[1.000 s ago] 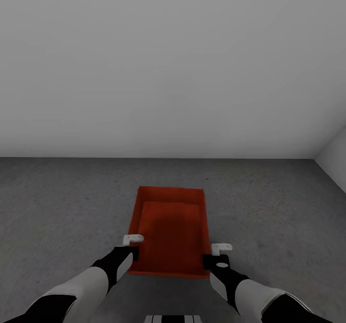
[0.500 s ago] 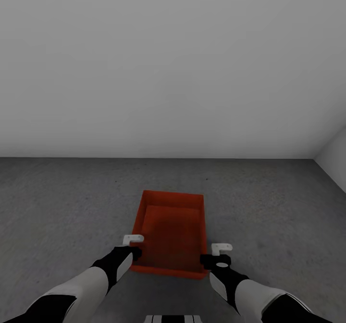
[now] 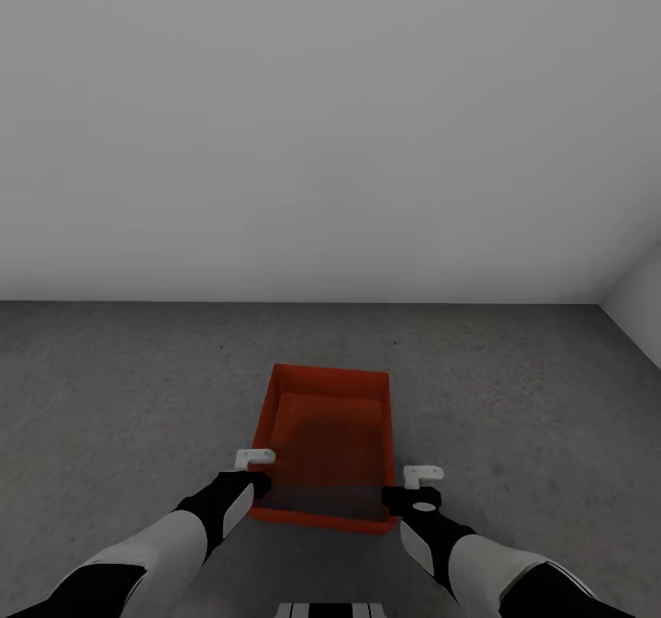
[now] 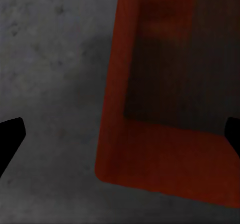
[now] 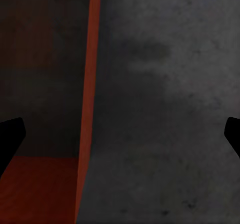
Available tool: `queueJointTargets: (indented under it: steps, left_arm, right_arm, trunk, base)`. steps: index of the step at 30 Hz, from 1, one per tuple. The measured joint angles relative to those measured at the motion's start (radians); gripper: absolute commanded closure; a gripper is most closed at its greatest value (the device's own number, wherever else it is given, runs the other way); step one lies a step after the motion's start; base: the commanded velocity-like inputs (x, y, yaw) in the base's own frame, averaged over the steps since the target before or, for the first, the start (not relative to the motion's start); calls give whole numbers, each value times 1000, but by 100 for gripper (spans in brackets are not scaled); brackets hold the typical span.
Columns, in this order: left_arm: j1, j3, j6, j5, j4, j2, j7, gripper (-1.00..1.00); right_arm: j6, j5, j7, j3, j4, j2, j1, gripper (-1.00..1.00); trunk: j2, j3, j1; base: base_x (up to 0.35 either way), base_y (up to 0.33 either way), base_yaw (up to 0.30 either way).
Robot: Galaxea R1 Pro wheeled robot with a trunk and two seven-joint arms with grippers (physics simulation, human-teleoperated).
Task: Move the two storage containers from the living room to the garage. In the garage, place one container on the floor and stack the other container on top of it (either order is fine).
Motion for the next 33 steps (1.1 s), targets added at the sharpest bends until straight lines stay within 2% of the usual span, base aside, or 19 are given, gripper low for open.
queueJointTargets:
  steps: [7, 33]
  left_arm:
    - [0, 0, 0, 0, 0, 0, 0, -100]
    - [0, 0, 0, 0, 0, 0, 0, -100]
  right_arm:
    - [0, 1, 0, 0, 0, 0, 0, -100]
    - [3, 1, 2, 0, 0, 4, 1, -100]
  trunk:
    - [0, 0, 0]
    - [182, 81, -100]
  base:
    - [0, 0, 0]
    - [0, 0, 0]
